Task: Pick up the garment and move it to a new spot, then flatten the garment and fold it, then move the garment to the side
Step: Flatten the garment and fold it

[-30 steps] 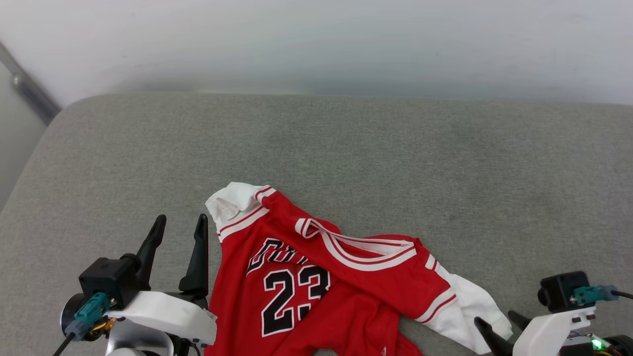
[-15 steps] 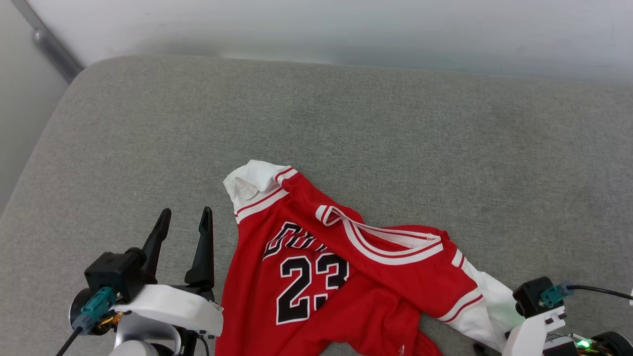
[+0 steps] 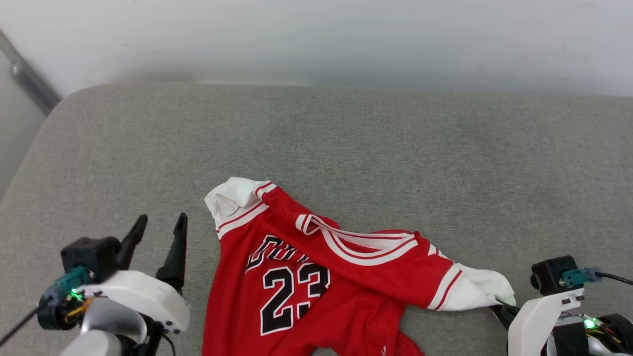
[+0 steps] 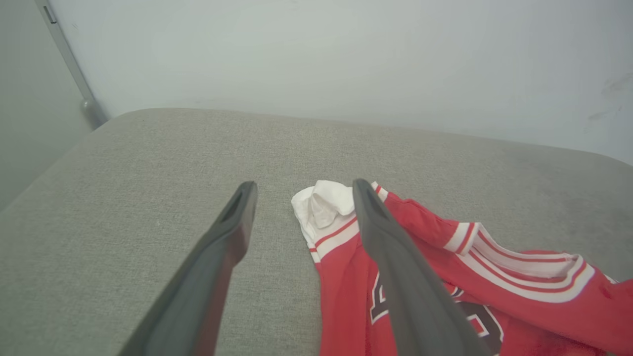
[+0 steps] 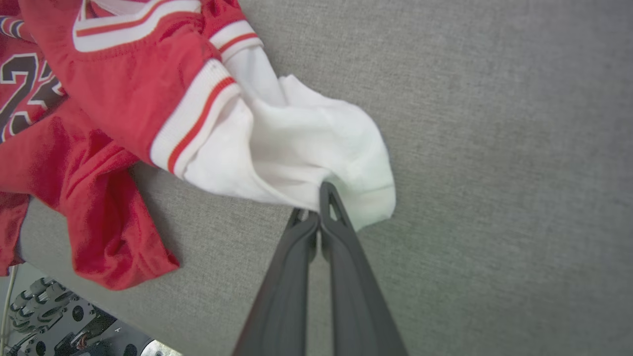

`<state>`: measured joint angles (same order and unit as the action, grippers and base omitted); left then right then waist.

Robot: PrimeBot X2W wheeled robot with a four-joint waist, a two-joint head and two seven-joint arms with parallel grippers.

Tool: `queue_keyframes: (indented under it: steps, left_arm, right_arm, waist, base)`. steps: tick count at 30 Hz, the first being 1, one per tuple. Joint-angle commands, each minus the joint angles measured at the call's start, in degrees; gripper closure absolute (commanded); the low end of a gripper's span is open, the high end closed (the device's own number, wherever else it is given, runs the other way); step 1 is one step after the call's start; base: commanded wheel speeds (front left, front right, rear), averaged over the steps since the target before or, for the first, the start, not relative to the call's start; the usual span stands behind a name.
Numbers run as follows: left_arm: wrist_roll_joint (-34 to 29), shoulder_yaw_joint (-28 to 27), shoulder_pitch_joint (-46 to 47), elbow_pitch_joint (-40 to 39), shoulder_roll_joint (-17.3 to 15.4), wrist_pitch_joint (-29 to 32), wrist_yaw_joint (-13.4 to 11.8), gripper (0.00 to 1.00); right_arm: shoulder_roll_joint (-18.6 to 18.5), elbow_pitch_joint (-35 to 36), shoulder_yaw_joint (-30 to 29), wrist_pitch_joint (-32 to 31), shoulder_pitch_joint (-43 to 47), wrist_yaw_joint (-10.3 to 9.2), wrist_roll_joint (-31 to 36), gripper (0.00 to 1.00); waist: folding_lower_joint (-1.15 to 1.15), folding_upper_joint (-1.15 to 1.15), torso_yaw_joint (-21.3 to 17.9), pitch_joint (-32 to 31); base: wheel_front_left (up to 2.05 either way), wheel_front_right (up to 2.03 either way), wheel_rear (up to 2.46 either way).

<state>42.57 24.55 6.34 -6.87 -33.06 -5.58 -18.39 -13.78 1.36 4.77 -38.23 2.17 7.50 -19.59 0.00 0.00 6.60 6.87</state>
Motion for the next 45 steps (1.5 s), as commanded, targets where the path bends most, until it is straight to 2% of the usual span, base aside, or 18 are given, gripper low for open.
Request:
queue_keyframes:
  steps: [1, 5, 12, 15, 25, 33, 34, 35, 36, 37, 38, 45]
  left_arm:
    - [0.43, -0.58, 1.53, 0.23, -1.18, 1.10, 0.52, 0.00]
    - [2.53, -1.62, 5.65, 1.42, -5.03, 6.84, 3.16, 0.00]
    - [7.78, 0.29, 15.42, 7.45, -8.95, 20.20, 10.53, 0.00]
    - [10.19, 1.20, 19.78, 11.40, -8.91, 25.38, 13.54, 0.00]
    - [15.57, 3.40, 28.32, 24.32, -7.78, 36.52, 19.52, 0.00]
    - [15.96, 7.63, 30.94, 32.82, -6.66, 45.89, 20.36, 0.00]
    - [16.35, 8.27, 30.87, 33.86, -6.23, 47.42, 20.46, 0.13]
    - [16.83, 8.85, 30.61, 34.71, -5.58, 48.77, 20.65, 0.51]
    - [16.83, 8.85, 30.61, 34.71, -5.58, 48.77, 20.65, 0.51]
    - [17.04, 9.35, 30.63, 35.32, -5.10, 49.42, 20.93, 0.89]
    - [17.55, 9.38, 30.61, 35.92, -4.43, 49.55, 21.06, 1.00]
    - [15.67, 8.69, 33.59, 37.64, -3.05, 44.62, 21.90, 1.00]
  right_arm:
    - [0.45, 0.43, -0.47, 0.62, -0.55, -0.02, 0.19, 1.00]
    - [1.21, 1.74, -2.21, 1.66, -1.73, -0.02, 0.44, 1.00]
    - [2.00, 3.39, -2.77, 2.40, -5.43, -0.02, 0.49, 1.00]
    - [1.90, 3.84, -2.00, 2.78, -7.42, -0.02, 0.45, 1.00]
    - [2.58, 2.90, 0.16, 5.06, -10.80, -0.02, -0.21, 1.00]
    - [2.68, 1.64, 0.80, 5.90, -11.98, -0.02, -1.32, 1.00]
    - [2.60, 1.55, 0.89, 6.00, -11.99, -0.03, -1.48, 1.00]
    - [2.47, 1.50, 0.89, 6.14, -11.97, -0.02, -1.51, 1.00]
    - [2.47, 1.50, 0.89, 6.14, -11.97, -0.02, -1.51, 1.00]
    - [2.36, 1.37, 0.96, 6.20, -11.97, -0.03, -1.64, 1.00]
    - [2.31, 1.36, 0.96, 6.50, -12.09, -0.02, -1.76, 1.00]
    - [1.47, 1.19, 0.60, 8.72, -13.21, -0.03, -1.88, 1.00]
  waist:
    - [0.00, 0.00, -0.92, -0.73]
    - [0.00, 0.00, -2.65, -0.48]
    - [0.00, 0.00, -5.80, 4.29]
    - [0.00, 0.00, -7.09, 7.05]
    - [0.00, 0.00, -10.58, 12.39]
    - [0.00, 0.00, -11.57, 13.54]
    - [0.00, 0.00, -11.70, 13.55]
    - [0.00, 0.00, -11.80, 13.53]
    - [0.00, 0.00, -11.80, 13.53]
    - [0.00, 0.00, -11.91, 13.50]
    - [0.00, 0.00, -12.01, 13.43]
    - [0.00, 0.00, -11.78, 11.45]
  base:
    - [0.00, 0.00, 0.00]
    - [0.00, 0.00, 0.00]
    - [0.00, 0.00, 0.00]
    - [0.00, 0.00, 0.00]
    - [0.00, 0.00, 0.00]
    - [0.00, 0.00, 0.00]
    - [0.00, 0.00, 0.00]
    - [0.00, 0.00, 0.00]
    - [0.00, 0.00, 0.00]
    - [0.00, 0.00, 0.00]
    - [0.00, 0.00, 0.00]
    - [0.00, 0.00, 0.00]
